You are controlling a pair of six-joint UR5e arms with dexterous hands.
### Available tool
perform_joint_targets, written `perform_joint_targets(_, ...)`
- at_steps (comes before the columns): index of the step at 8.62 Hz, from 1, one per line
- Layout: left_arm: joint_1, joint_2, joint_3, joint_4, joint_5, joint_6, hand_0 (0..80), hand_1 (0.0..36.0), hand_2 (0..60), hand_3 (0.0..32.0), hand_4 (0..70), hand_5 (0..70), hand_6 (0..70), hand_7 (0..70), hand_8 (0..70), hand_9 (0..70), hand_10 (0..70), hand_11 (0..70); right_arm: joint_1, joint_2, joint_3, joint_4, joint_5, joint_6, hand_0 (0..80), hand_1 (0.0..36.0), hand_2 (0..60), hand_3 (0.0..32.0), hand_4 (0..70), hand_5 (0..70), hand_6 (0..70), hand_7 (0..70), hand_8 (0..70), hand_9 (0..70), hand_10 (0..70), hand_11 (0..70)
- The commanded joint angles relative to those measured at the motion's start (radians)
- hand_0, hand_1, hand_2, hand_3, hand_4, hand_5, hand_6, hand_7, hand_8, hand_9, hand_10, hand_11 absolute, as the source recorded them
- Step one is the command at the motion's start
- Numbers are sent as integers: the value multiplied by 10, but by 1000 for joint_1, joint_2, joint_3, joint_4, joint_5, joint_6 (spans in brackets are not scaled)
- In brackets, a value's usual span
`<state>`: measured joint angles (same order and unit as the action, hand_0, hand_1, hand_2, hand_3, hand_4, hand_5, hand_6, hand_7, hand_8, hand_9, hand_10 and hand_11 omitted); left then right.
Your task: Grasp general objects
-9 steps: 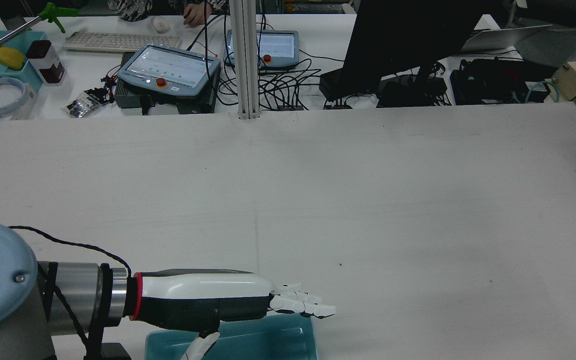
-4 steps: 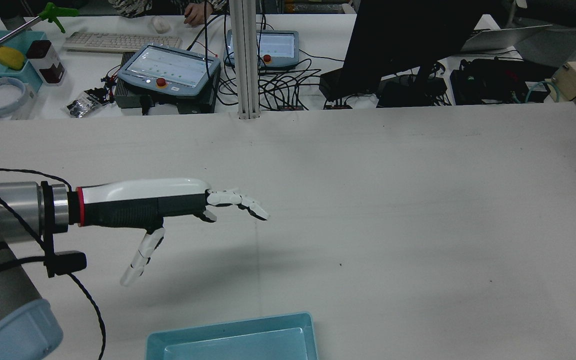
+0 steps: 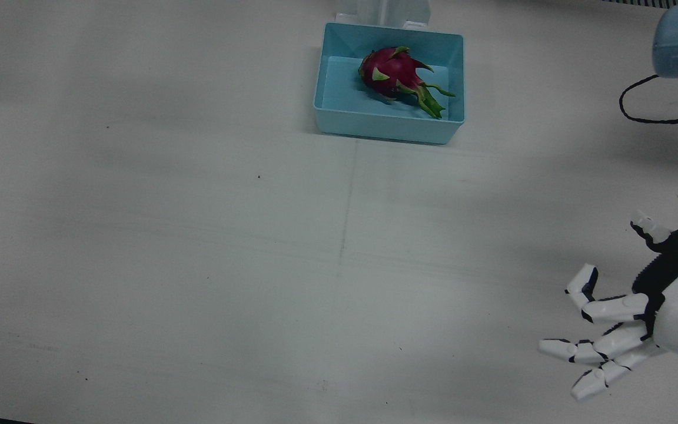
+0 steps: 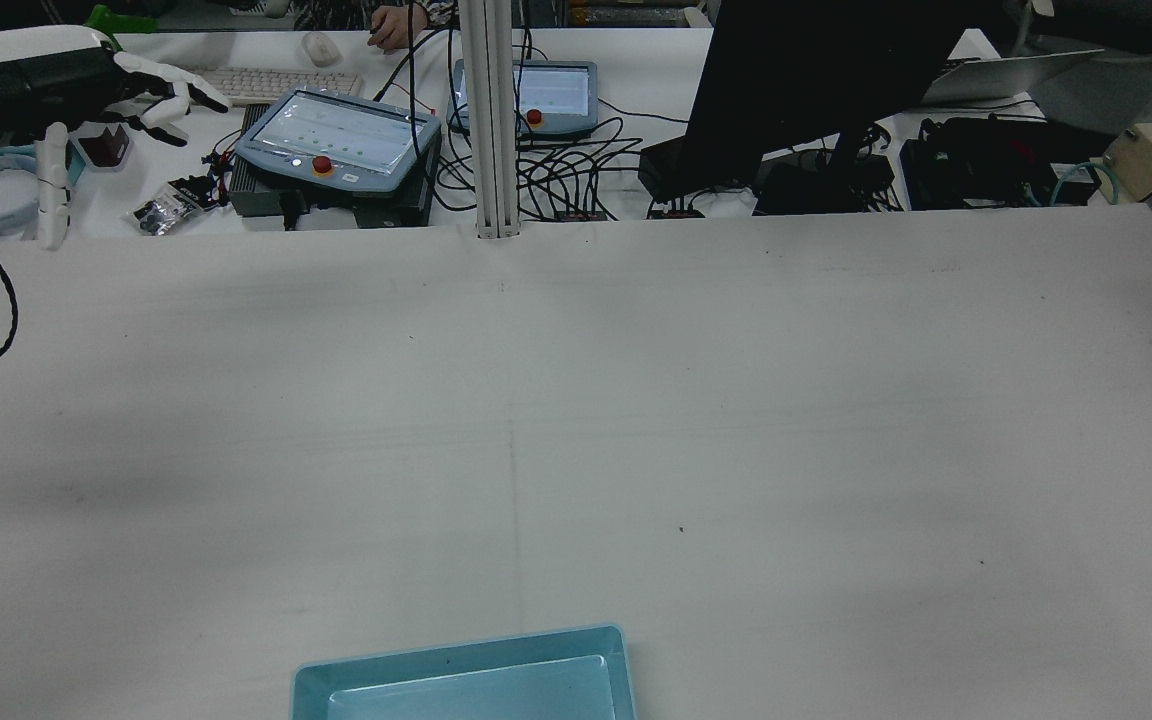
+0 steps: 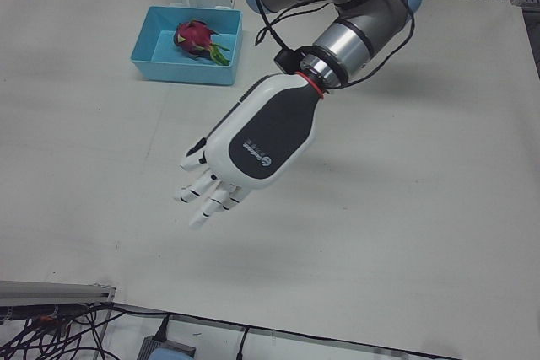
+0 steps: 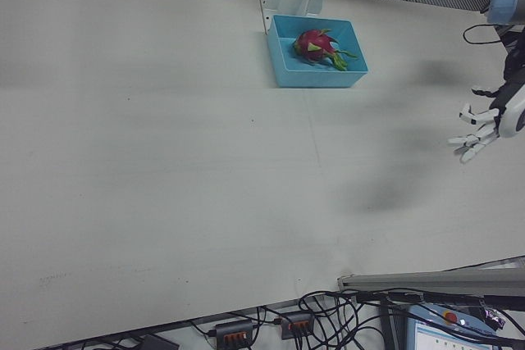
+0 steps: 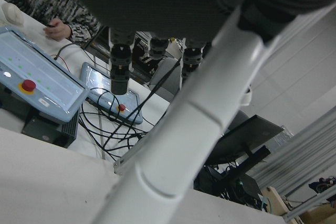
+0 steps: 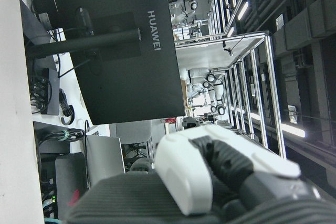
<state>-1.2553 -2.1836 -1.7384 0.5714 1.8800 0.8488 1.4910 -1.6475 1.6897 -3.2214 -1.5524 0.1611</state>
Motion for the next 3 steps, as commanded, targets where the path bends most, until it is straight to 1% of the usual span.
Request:
perform_joint_targets(1, -85, 213, 46, -239, -267, -140, 800, 240, 0, 0, 145, 700, 86, 160, 7, 18, 64, 123, 0, 0, 1, 0, 0, 0, 0, 0, 0, 0, 0, 0, 0, 0, 0, 0, 0, 0)
perform_joint_targets(2, -104, 218, 69, -249, -272, -140, 800, 233, 0, 0, 128, 700, 79, 152, 5, 16, 56, 113, 0, 0, -1, 0, 0, 0, 0, 0, 0, 0, 0, 0, 0, 0, 0, 0, 0, 0)
perform_joint_targets(3, -104, 220, 103, -278, -277, -140, 800, 231, 0, 12, 105, 700, 69, 135, 3, 13, 36, 83, 0, 0, -1, 0, 0, 0, 0, 0, 0, 0, 0, 0, 0, 0, 0, 0, 0, 0)
